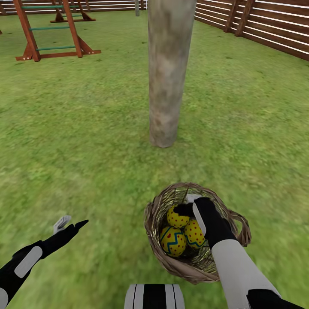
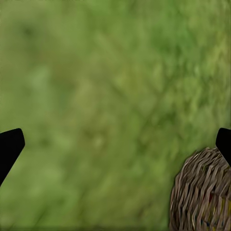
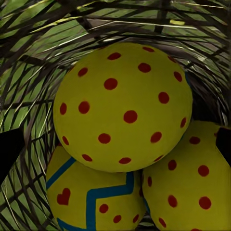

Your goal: Take the three Easter eggs out of the wicker basket on the lawn in the garden, then place them on the lawn next to a single tree (choose any tree) so that all three eggs are next to the same tree and none are left in the basket.

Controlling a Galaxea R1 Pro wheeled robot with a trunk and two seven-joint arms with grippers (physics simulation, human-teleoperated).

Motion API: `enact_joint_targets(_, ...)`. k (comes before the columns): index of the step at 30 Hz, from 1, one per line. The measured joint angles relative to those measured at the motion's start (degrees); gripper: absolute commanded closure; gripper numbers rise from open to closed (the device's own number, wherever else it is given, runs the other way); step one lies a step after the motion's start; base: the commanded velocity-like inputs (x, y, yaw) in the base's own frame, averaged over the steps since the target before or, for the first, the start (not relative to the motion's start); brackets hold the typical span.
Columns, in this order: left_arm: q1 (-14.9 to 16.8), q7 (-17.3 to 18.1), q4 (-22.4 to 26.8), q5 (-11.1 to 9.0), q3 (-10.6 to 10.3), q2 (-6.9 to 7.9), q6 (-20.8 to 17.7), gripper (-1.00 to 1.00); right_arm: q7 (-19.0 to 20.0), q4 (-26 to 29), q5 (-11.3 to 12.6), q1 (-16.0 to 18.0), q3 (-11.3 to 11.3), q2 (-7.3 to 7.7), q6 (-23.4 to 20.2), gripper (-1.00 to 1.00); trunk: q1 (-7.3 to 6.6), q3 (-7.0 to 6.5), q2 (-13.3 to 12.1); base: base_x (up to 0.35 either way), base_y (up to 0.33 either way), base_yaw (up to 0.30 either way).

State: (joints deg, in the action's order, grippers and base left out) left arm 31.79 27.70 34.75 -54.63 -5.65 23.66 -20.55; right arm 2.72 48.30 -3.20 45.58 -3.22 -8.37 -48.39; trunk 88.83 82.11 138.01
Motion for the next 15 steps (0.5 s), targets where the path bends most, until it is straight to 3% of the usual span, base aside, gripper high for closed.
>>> enact_joint_targets(15, 0.00, 0.06, 0.02, -0.03, 0.00, 0.08, -0.07, -1.00, -0.02, -0.11, 0.01, 0.01, 0.02, -0.03, 4.23, -1.00, 0.00, 1.10, 0.00, 0.000, 0.000, 0.000)
